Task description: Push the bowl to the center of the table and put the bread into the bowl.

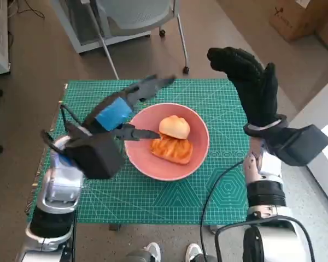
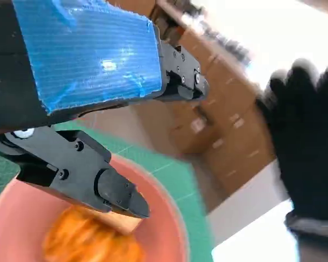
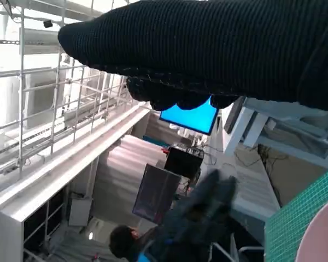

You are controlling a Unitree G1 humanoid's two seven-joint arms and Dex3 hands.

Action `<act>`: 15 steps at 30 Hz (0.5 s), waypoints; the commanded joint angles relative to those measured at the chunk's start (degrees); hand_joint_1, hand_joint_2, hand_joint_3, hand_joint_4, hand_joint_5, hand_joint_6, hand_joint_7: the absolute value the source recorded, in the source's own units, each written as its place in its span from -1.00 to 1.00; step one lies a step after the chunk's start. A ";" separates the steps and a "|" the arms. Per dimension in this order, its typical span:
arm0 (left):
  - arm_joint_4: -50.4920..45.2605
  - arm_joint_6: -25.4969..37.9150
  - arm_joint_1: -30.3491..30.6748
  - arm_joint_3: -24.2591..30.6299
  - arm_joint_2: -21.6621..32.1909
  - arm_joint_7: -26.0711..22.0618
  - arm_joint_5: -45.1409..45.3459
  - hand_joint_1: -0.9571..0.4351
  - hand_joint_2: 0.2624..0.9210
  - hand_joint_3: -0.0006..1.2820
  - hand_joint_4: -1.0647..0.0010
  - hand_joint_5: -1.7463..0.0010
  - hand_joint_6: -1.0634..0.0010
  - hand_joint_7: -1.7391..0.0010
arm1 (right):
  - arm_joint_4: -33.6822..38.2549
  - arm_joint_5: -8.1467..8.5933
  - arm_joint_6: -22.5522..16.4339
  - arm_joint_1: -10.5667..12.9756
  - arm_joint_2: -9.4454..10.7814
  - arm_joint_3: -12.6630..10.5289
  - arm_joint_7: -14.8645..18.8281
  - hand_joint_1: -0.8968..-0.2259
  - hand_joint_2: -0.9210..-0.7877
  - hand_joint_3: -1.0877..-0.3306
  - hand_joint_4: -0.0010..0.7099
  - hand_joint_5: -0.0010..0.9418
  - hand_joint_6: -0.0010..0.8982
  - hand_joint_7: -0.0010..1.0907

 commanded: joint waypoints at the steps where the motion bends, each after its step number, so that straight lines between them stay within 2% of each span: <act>1: 0.78 -4.21 0.29 5.58 -3.13 3.73 -7.28 0.02 0.74 -0.98 0.77 0.98 0.49 0.91 | -0.28 0.32 1.10 0.97 0.15 -0.01 -0.52 0.08 -1.00 0.56 -0.32 -0.99 -0.07 -1.00; 4: 0.68 -4.62 -0.04 7.44 -4.99 5.08 -11.30 0.00 0.81 -0.96 0.74 0.98 0.49 0.90 | -0.44 0.29 1.38 0.72 0.11 -0.03 -0.73 0.08 -1.00 0.56 -0.32 -0.99 -0.07 -1.00; 6: 0.02 -3.27 -0.27 9.51 -7.43 5.48 -17.08 -0.02 0.85 -0.95 0.74 0.98 0.49 0.90 | -0.52 0.15 1.57 0.46 0.06 -0.02 -1.02 0.08 -1.00 0.56 -0.32 -0.99 -0.07 -1.00; 9: -0.53 -1.53 -0.39 11.63 -9.92 5.63 -24.15 -0.08 0.88 -0.85 0.75 0.99 0.85 0.46 | -0.51 -0.01 1.87 0.03 0.02 -0.01 -1.40 0.10 -1.00 0.55 -0.32 -0.99 -0.07 -1.00; 12: 0.01 -0.22 -0.54 13.36 -10.98 4.91 -30.10 -0.13 0.88 -0.83 0.75 0.99 0.94 0.34 | -1.14 -0.33 2.32 -0.28 0.03 0.21 -2.03 0.09 -1.00 0.55 -0.32 -0.99 -0.06 -0.99; 15: 0.44 -0.09 -0.65 13.92 -11.01 4.98 -32.39 -0.16 0.87 -0.82 0.75 0.99 0.98 0.28 | -1.62 -0.55 2.60 -0.40 -0.05 0.38 -2.50 0.07 -1.00 0.54 -0.32 -0.99 -0.06 -0.99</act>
